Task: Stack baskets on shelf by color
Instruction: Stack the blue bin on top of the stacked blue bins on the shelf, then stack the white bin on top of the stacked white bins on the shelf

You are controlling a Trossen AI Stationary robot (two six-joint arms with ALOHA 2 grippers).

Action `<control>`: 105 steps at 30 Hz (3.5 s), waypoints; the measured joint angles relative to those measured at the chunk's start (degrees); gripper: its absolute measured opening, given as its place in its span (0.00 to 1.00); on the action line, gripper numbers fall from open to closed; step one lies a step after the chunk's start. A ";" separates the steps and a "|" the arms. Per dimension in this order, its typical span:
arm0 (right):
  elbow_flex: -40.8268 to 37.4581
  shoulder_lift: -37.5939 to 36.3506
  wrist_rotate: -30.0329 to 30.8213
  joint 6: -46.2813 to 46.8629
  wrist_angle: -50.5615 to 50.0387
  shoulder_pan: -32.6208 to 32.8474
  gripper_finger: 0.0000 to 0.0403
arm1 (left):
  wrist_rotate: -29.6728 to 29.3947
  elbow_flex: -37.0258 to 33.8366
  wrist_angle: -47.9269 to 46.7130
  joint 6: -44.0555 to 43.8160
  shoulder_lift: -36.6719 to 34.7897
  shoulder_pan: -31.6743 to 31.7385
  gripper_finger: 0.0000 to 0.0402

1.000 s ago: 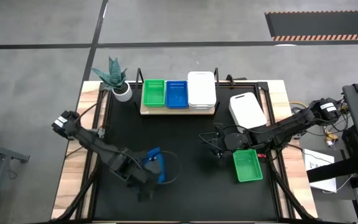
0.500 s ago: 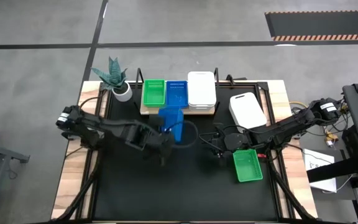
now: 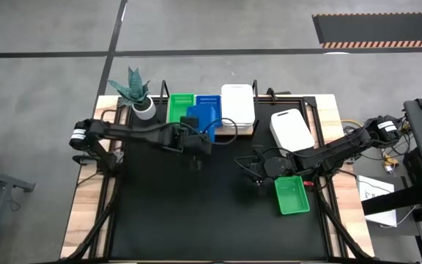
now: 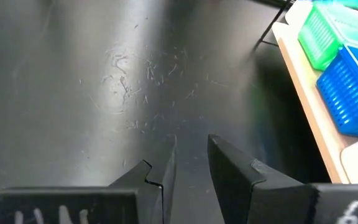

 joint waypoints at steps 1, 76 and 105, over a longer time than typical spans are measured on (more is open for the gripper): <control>0.00 0.00 0.00 0.18 -0.01 0.00 0.21 | 0.29 -1.18 1.00 0.00 0.00 -0.13 0.00; -0.83 0.00 0.03 1.81 -1.31 -0.13 0.21 | 11.97 -10.20 24.85 10.91 0.31 20.15 0.09; -1.71 0.00 0.04 2.52 -1.29 -0.13 0.21 | 12.46 -13.37 32.08 6.58 -7.21 8.51 0.26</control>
